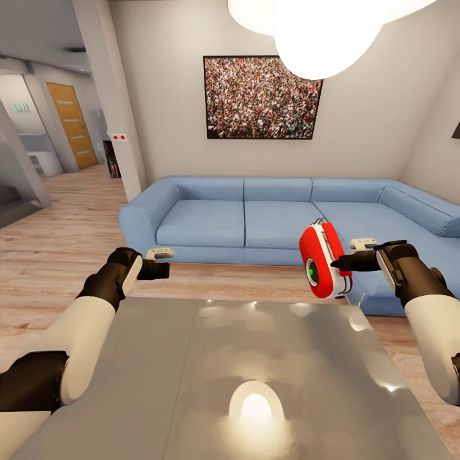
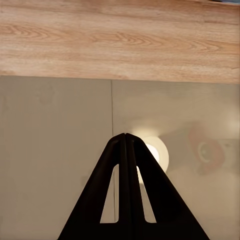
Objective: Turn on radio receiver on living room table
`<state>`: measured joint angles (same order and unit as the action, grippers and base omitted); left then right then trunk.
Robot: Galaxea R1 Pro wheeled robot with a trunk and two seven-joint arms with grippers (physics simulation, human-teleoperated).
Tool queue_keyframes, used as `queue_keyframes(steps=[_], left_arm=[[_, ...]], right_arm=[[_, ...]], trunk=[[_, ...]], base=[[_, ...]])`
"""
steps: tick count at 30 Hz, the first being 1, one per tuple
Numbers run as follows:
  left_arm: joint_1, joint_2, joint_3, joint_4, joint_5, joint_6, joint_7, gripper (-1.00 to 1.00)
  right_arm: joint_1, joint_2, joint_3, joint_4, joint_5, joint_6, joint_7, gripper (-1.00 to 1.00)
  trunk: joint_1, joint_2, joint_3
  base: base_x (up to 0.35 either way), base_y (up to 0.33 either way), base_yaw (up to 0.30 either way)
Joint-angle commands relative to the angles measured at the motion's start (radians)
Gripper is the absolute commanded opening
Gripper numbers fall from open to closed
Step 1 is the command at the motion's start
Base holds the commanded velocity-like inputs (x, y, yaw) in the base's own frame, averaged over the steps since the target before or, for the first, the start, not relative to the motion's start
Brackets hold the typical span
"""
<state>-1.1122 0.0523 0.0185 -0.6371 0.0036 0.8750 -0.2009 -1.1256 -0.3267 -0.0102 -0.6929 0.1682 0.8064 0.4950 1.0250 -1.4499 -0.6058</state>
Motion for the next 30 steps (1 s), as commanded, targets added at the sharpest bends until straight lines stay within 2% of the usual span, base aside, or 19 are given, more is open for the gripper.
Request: queue_keyframes(steps=[1,11,13,16,20,30], left_arm=[[0.0,0.0,0.0,0.0,0.0,0.0,0.0,-1.0],[0.0,-0.001,-0.002,0.003,0.001,0.001,0.0,-1.0],[0.0,-0.003,-0.002,0.003,0.001,0.001,0.0,-1.0],[0.0,-0.007,-0.003,0.003,0.002,0.002,0.0,-1.0],[0.0,-0.015,-0.003,0.003,0.004,0.003,0.0,-1.0],[0.0,-0.029,-0.003,0.042,0.004,0.007,0.0,-1.0]], right_arm=[[0.0,0.0,-0.001,0.0,-0.005,0.0,0.0,-1.0],[0.0,-0.001,0.001,0.001,0.004,0.007,0.0,-1.0],[0.0,-0.001,0.002,0.001,0.021,0.025,0.0,-1.0],[0.0,0.0,0.002,0.001,0.057,0.092,0.003,-1.0],[0.0,0.0,0.002,0.001,0.069,0.154,0.005,-1.0],[0.0,0.001,0.003,0.069,0.071,0.176,0.005,-1.0]], trunk=[[0.0,0.0,0.0],[0.0,0.0,0.0],[0.0,0.0,0.0],[0.0,0.0,0.0],[0.0,0.0,0.0],[0.0,0.0,0.0]], base=[[0.0,0.0,0.0],[0.0,0.0,0.0],[0.0,0.0,0.0],[0.0,0.0,0.0],[0.0,0.0,0.0],[0.0,0.0,0.0]])
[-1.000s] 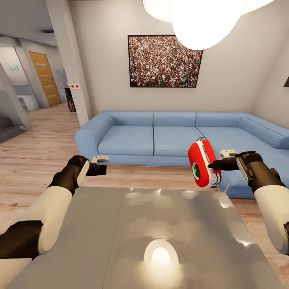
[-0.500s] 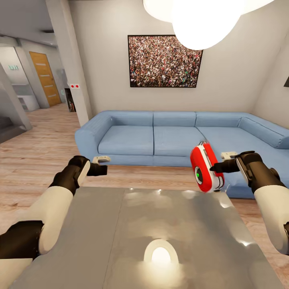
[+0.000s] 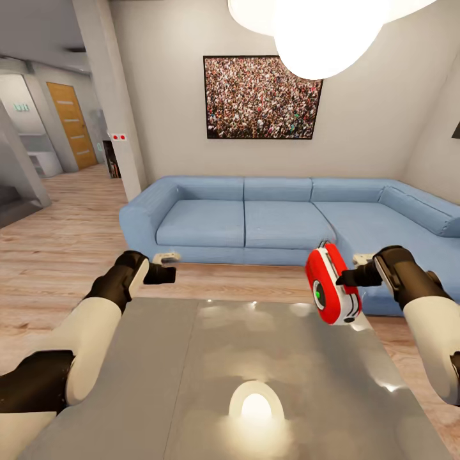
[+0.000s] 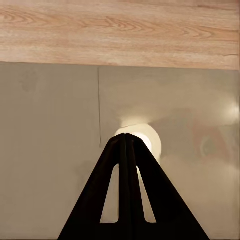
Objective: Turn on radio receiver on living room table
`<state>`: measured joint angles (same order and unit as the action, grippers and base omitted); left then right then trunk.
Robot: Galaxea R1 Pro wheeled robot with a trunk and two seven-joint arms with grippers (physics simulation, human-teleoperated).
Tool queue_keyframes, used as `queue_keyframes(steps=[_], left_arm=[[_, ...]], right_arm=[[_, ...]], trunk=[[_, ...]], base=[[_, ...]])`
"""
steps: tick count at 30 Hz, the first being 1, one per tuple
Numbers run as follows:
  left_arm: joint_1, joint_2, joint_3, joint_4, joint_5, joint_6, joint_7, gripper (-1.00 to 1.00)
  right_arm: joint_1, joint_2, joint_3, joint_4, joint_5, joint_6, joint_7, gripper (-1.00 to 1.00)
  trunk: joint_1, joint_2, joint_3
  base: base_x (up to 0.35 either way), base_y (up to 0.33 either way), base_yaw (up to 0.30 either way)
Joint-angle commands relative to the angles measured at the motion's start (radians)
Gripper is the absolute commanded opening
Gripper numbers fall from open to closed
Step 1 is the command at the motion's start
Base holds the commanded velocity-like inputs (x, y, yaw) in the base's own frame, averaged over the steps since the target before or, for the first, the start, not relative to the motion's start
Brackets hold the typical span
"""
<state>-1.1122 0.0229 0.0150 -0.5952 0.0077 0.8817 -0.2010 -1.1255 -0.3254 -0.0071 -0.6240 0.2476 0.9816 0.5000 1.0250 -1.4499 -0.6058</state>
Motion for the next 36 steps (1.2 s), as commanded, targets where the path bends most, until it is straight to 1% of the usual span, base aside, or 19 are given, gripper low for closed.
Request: queue_keyframes(steps=[1,6,10,16,18,19,20,25,36], left_arm=[[0.0,-0.003,0.0,0.006,0.0,-0.001,0.0,-1.0],[0.0,-0.02,-0.001,0.032,0.0,-0.002,0.0,-1.0],[0.0,-0.023,-0.001,0.044,0.0,-0.003,0.0,-1.0],[0.0,-0.026,-0.001,0.046,0.001,-0.004,0.0,-1.0],[0.0,-0.036,-0.001,0.046,0.0,-0.004,0.0,-1.0],[0.0,-0.048,-0.001,0.047,-0.001,-0.004,0.0,-1.0],[0.0,-0.049,-0.001,0.047,-0.001,-0.004,0.0,-1.0],[0.0,-0.052,-0.001,0.048,0.0,-0.004,0.0,-1.0],[0.0,-0.049,-0.001,0.065,-0.002,-0.006,0.0,-1.0]], right_arm=[[0.0,0.0,-0.001,0.007,-0.008,0.0,0.0,-1.0],[0.0,0.002,-0.001,0.036,-0.008,0.0,0.0,-1.0],[0.0,0.005,-0.001,0.101,-0.009,-0.002,0.0,-1.0],[0.0,0.008,-0.001,0.149,-0.01,-0.003,0.001,-1.0],[0.0,0.011,-0.001,0.168,-0.01,-0.005,0.001,-1.0],[0.0,0.012,-0.001,0.191,-0.01,-0.007,0.0,-1.0],[0.0,0.012,-0.001,0.197,-0.01,-0.009,0.0,-1.0],[0.0,0.012,-0.002,0.211,-0.01,-0.033,0.002,-1.0],[0.0,0.012,-0.002,0.214,-0.011,-0.047,0.005,-1.0]], trunk=[[0.0,0.0,0.0],[0.0,0.0,0.0],[0.0,0.0,0.0],[0.0,0.0,0.0],[0.0,0.0,0.0],[0.0,0.0,0.0],[0.0,0.0,0.0],[0.0,0.0,0.0],[0.0,0.0,0.0]], base=[[0.0,0.0,0.0],[0.0,0.0,0.0],[0.0,0.0,0.0],[0.0,0.0,0.0],[0.0,0.0,0.0],[0.0,0.0,0.0],[0.0,0.0,0.0],[0.0,0.0,0.0],[0.0,0.0,0.0]])
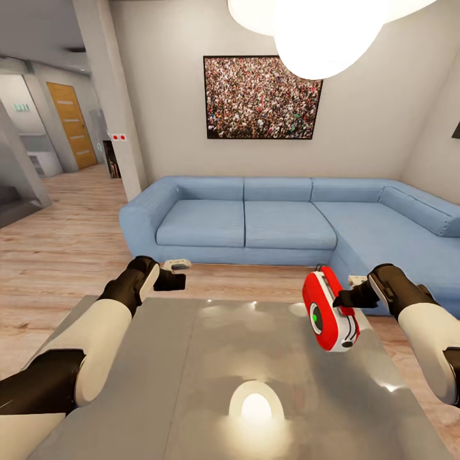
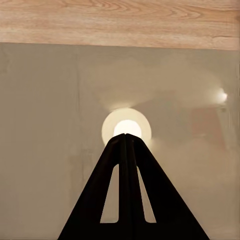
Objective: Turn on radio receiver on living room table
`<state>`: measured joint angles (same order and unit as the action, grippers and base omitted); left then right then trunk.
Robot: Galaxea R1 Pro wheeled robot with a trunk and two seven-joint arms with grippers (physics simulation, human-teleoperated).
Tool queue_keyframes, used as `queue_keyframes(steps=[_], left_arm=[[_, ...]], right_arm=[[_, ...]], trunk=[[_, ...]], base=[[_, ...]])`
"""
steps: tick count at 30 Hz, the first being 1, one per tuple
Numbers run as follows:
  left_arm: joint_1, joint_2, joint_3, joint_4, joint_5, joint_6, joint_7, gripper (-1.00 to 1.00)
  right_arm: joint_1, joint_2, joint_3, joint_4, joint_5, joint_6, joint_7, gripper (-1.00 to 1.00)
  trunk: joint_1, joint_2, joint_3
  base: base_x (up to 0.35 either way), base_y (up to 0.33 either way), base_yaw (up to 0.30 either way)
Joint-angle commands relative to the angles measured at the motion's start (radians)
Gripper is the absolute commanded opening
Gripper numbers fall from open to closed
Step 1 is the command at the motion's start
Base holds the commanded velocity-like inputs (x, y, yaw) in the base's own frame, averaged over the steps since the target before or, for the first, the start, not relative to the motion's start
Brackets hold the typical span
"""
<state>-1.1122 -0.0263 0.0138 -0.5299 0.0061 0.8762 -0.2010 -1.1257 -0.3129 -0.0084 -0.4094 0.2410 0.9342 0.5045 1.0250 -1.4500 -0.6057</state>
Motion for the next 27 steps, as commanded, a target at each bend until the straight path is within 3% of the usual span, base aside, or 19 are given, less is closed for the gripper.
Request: queue_keyframes(steps=[1,27], left_arm=[[0.0,0.001,0.0,0.001,0.0,0.0,0.0,-1.0],[0.0,0.002,0.0,0.024,0.0,0.0,-0.001,-1.0]], right_arm=[[0.0,0.0,-0.001,0.0,-0.005,0.0,0.0,-1.0],[0.0,0.003,0.001,0.086,-0.004,-0.005,-0.001,-1.0]], trunk=[[0.0,0.0,0.0],[0.0,0.0,0.0]], base=[[0.0,0.0,0.0],[0.0,0.0,0.0]])
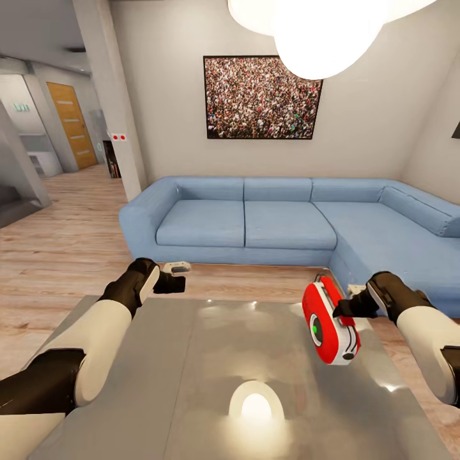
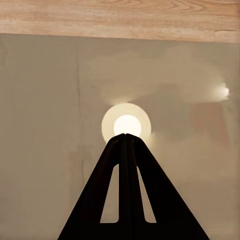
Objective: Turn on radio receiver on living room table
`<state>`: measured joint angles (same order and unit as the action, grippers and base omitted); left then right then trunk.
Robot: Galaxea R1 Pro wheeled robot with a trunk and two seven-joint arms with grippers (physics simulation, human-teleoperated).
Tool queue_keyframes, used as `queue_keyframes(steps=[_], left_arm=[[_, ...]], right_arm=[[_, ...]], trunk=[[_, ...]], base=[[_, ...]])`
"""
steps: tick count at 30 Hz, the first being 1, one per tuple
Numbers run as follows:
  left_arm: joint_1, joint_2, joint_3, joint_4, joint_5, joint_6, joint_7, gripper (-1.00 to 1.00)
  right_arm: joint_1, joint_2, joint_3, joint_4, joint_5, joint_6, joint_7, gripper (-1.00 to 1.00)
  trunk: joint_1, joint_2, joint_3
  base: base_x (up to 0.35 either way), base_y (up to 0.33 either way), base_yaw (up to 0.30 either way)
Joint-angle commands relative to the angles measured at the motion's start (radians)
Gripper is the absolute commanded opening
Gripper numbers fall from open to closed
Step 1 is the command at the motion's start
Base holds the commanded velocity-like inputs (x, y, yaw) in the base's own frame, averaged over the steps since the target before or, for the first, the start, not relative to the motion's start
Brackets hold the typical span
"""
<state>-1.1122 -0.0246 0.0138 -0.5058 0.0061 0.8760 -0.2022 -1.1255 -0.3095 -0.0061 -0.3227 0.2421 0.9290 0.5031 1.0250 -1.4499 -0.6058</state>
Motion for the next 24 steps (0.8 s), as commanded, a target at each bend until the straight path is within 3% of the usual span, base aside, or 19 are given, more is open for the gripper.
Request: queue_keyframes(steps=[1,24], left_arm=[[0.0,0.0,0.0,0.0,0.0,0.0,0.0,-1.0],[0.0,0.0,0.0,0.022,0.0,0.0,0.0,-1.0]], right_arm=[[0.0,0.001,-0.002,0.005,-0.005,-0.005,0.0,-1.0],[0.0,0.025,-0.002,0.161,-0.002,-0.162,-0.007,-1.0]], trunk=[[0.0,0.0,0.0],[0.0,0.0,0.0]], base=[[0.0,0.0,0.0],[0.0,0.0,0.0]])
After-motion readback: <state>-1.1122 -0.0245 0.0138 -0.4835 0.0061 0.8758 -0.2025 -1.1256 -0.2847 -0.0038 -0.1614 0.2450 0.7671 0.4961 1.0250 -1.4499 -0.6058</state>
